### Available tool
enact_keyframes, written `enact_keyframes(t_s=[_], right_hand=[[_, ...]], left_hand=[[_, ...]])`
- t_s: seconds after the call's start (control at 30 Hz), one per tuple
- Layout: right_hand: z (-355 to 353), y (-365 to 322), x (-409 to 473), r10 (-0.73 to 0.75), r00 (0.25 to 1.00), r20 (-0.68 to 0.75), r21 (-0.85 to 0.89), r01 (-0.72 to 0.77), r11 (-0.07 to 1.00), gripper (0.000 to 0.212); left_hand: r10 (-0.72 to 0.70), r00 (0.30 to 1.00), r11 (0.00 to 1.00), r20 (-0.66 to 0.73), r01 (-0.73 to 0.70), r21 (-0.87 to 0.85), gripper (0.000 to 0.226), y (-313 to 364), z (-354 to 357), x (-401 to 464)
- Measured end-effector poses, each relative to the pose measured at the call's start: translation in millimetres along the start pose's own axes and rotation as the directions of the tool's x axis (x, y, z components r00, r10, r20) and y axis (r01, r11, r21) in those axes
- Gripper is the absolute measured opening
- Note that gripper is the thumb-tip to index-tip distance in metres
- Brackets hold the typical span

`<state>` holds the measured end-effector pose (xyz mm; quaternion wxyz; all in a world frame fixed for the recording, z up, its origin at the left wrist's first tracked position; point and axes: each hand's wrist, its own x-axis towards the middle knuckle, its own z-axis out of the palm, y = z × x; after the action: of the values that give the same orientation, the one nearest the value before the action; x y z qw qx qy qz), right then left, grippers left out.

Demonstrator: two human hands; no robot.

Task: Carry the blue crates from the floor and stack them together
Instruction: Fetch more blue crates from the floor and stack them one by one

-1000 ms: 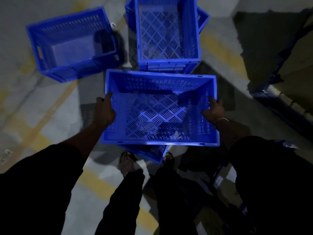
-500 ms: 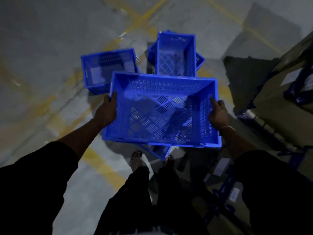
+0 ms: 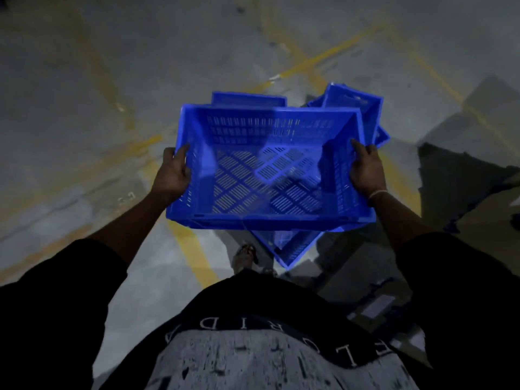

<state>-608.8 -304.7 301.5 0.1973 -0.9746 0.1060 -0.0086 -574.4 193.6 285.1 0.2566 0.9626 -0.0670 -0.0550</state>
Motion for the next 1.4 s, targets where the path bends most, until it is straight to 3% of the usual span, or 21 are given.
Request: enact_keyframes(t_s=[0.27, 0.6, 0.73, 0.97, 1.4], right_hand=[[18.1, -78.7, 37.1, -0.214, 0.97, 0.117, 0.046, 0.21, 0.977, 0.057], [56.1, -215.9, 70.8, -0.432, 0.873, 0.225, 0.042, 0.434, 0.9, 0.057], [87.5, -290.3, 82.1, -0.492, 0.833, 0.252, 0.035, 0.501, 0.865, 0.055], [148.6, -418.1, 85.2, -0.564, 0.757, 0.331, 0.079, 0.573, 0.816, 0.054], [262.4, -674.0, 72.1, -0.726, 0.543, 0.422, 0.241, 0.705, 0.667, 0.078]], left_hand=[[-0.259, 0.944, 0.964, -0.202, 0.241, -0.112, 0.055, -31.5, -39.0, -80.2], [-0.445, 0.816, 0.895, -0.369, 0.405, -0.185, 0.052, -100.6, -81.4, -152.5], [-0.524, 0.753, 0.852, -0.398, 0.469, -0.234, 0.051, -142.3, -102.0, -176.4], [-0.645, 0.69, 0.764, -0.329, 0.571, -0.299, 0.059, -236.8, -151.6, -211.8], [-0.824, 0.421, 0.558, -0.378, 0.718, -0.417, 0.057, -368.6, -222.0, -286.0]])
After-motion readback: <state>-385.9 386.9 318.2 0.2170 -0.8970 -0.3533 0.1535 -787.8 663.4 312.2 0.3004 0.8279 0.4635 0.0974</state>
